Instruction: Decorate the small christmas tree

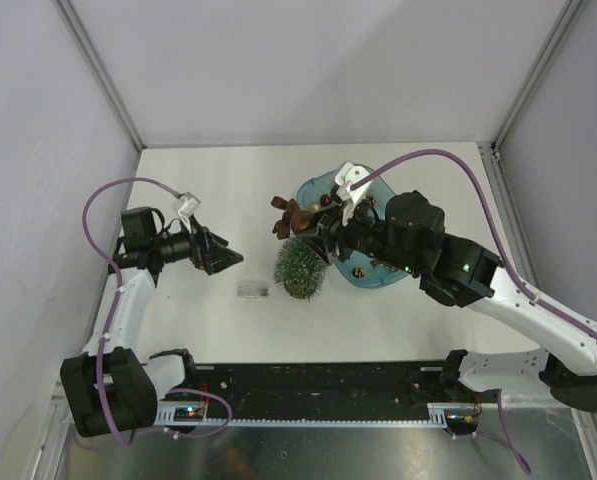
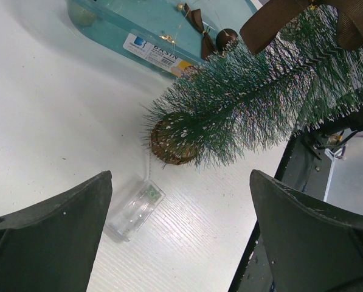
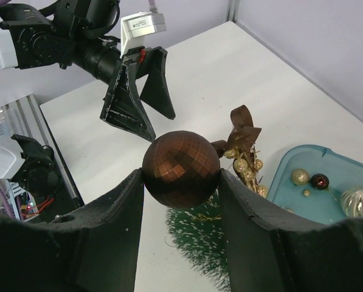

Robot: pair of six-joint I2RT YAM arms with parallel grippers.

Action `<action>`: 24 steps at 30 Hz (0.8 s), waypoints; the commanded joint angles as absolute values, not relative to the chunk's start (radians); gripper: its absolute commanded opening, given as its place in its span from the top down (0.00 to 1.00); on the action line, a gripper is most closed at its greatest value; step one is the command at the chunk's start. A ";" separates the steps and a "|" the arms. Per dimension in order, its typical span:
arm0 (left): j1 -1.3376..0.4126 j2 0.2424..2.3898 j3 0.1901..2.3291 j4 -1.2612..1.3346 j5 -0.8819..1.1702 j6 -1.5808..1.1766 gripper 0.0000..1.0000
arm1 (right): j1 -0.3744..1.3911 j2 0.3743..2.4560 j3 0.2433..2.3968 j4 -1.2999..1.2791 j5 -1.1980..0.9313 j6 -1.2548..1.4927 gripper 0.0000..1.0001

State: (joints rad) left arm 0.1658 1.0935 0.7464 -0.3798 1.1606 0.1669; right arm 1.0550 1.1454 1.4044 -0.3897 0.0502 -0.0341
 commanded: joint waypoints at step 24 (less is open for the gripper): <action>0.163 1.102 0.763 -0.375 1.166 0.184 0.00 | 1.056 1.069 1.411 -0.442 0.144 -0.064 0.63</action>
State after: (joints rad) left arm 0.1658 1.1061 0.7464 -0.3801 1.1557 0.1669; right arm 1.0542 1.0576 1.4044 -0.4503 0.1276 -0.0483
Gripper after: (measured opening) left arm 0.995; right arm 0.522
